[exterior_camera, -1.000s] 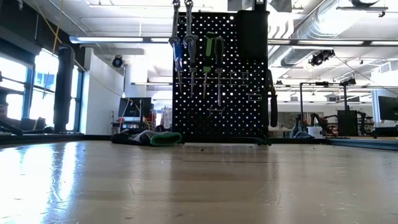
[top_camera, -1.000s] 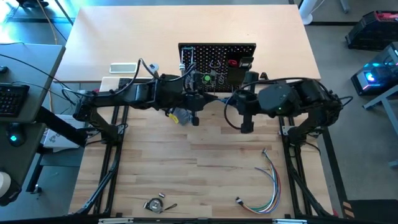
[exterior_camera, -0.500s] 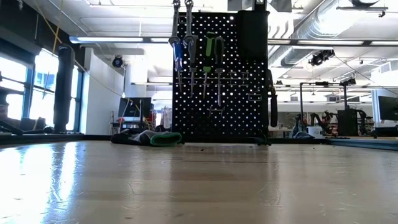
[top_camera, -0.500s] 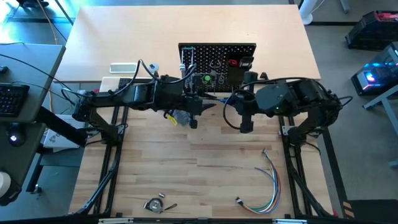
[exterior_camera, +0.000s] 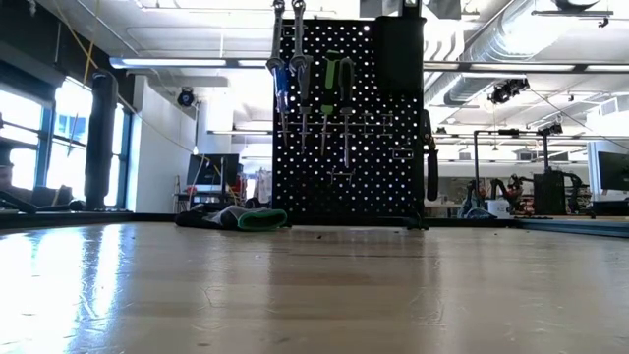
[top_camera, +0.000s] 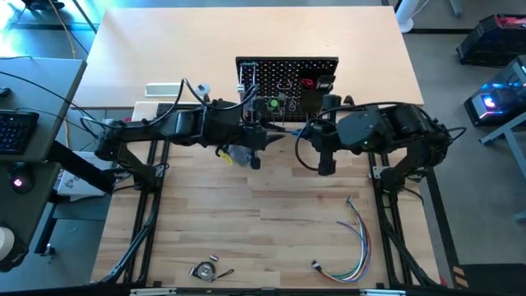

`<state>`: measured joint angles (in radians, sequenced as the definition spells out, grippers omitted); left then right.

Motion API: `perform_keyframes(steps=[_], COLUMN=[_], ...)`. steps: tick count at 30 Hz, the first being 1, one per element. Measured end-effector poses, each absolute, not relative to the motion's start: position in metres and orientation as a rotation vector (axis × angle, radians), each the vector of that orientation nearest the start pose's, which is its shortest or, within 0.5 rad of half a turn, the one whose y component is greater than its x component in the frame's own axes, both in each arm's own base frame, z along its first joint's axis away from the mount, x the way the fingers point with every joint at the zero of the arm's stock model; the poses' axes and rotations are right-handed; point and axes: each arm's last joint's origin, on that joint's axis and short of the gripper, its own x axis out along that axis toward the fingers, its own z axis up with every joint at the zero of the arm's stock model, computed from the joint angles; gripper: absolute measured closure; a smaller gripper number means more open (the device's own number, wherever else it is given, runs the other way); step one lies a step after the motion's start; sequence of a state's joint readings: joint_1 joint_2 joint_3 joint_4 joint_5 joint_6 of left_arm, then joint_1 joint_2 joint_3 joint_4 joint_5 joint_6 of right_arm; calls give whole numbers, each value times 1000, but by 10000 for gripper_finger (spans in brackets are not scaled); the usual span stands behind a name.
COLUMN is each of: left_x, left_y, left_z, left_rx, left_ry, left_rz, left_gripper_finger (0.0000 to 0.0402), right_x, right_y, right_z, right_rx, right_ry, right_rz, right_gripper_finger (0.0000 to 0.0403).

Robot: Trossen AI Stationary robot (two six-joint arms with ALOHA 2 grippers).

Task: Hang tools onto peg board
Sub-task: Hang the blue pick tool on the pegboard

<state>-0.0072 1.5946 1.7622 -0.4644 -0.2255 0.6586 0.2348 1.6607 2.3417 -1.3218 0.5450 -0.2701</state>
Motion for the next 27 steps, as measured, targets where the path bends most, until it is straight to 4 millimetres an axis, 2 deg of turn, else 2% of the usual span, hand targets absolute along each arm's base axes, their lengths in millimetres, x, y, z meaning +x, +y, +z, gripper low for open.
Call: perform_keyframes(steps=[6,11,18,23,27], left_x=[354,353,353,351,352], left_y=[6,7,6,7,8], left_z=[434,434,435,438,441], left_rx=[696,712,728,734,728], left_ry=[399,402,402,390,357], left_rz=[156,174,175,178,188], left_gripper_finger=[353,395,399,400,400], right_x=[267,267,267,262,247], right_y=[49,49,48,47,48], right_z=[512,512,511,514,524], right_rx=[-490,-475,-479,-475,-476], right_ry=[631,630,636,622,574], right_rz=[-203,-206,-243,-316,-366], right_gripper_finger=[394,394,390,339,288])
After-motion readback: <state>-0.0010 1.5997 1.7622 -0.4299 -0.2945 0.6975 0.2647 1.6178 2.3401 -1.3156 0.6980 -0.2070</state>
